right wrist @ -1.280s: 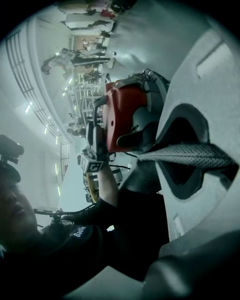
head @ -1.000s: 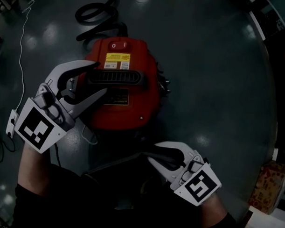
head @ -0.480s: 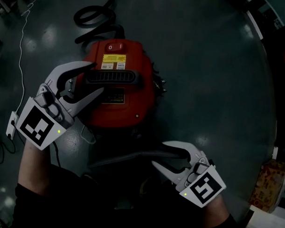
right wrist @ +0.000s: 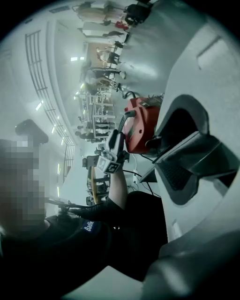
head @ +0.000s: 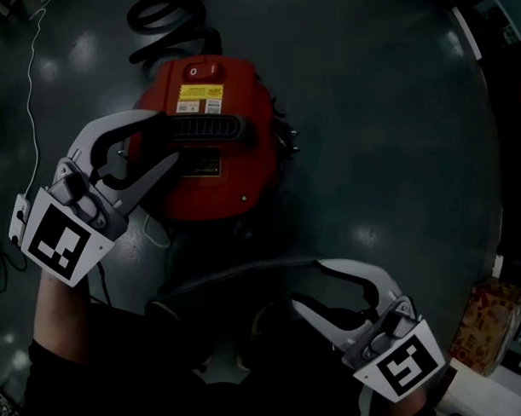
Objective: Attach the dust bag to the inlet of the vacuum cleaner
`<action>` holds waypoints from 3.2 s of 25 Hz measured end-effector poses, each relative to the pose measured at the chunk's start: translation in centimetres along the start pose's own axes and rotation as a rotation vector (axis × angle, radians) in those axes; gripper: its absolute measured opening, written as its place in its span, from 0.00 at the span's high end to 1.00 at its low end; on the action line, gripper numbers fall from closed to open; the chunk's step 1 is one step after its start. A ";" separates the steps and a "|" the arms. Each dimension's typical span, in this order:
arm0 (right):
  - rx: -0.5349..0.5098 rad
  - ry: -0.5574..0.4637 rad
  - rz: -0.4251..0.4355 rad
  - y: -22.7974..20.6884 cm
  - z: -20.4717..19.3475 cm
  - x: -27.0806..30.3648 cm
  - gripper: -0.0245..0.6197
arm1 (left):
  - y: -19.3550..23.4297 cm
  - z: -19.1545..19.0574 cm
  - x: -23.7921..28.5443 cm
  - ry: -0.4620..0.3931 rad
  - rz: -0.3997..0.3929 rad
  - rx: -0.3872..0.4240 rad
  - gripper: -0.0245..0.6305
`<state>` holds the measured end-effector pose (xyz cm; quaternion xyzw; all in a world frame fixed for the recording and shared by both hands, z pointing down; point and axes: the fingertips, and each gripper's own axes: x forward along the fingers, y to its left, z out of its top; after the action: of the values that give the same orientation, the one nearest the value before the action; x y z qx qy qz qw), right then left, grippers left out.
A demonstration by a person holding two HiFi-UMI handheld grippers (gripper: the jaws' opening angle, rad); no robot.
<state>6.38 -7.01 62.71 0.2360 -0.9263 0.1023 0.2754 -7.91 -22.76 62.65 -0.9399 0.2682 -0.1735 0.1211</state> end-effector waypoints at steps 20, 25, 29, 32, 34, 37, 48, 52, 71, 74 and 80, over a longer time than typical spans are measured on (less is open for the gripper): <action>0.248 -0.132 -0.162 4.8 15.9 -12.7 0.69 | -4.0 19.5 -11.8 0.034 -0.015 -0.370 0.75; 0.202 -0.143 -0.112 8.3 23.3 -18.2 0.69 | -5.2 28.8 -16.5 0.123 -0.054 -0.412 0.75; 0.123 -0.108 -0.035 10.2 26.6 -20.5 0.69 | -4.4 35.5 -19.0 0.137 -0.006 -0.385 0.75; 0.107 -0.113 0.008 11.9 28.2 -22.4 0.69 | -4.8 40.3 -20.5 0.119 0.032 -0.379 0.75; 0.103 -0.130 0.039 12.8 28.3 -23.1 0.69 | -5.1 42.6 -21.5 0.109 0.067 -0.373 0.75; 0.094 -0.138 0.061 13.7 28.6 -23.9 0.69 | -5.7 45.2 -23.1 0.097 0.105 -0.366 0.75; 0.208 -0.265 -0.055 18.7 33.8 -27.0 0.69 | -10.2 49.2 -31.2 -0.038 0.057 -0.363 0.76; 0.219 -0.304 -0.132 24.1 36.3 -26.7 0.69 | -12.2 49.8 -36.1 -0.122 0.022 -0.356 0.77; 0.154 -0.476 -0.038 37.5 44.0 -33.6 0.72 | -19.9 57.8 -46.5 -0.292 0.119 -0.404 0.81; 0.147 -0.505 -0.033 37.0 43.5 -36.5 0.73 | -22.2 59.8 -44.0 -0.265 0.074 -0.403 0.81; 0.135 -0.549 -0.039 36.7 41.7 -40.6 0.80 | -26.2 62.4 -40.8 -0.240 0.019 -0.375 0.89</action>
<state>-1.08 26.95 3.35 0.2904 -0.9526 0.0910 0.0000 -3.91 29.59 3.61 -0.9573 0.2880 -0.0061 -0.0232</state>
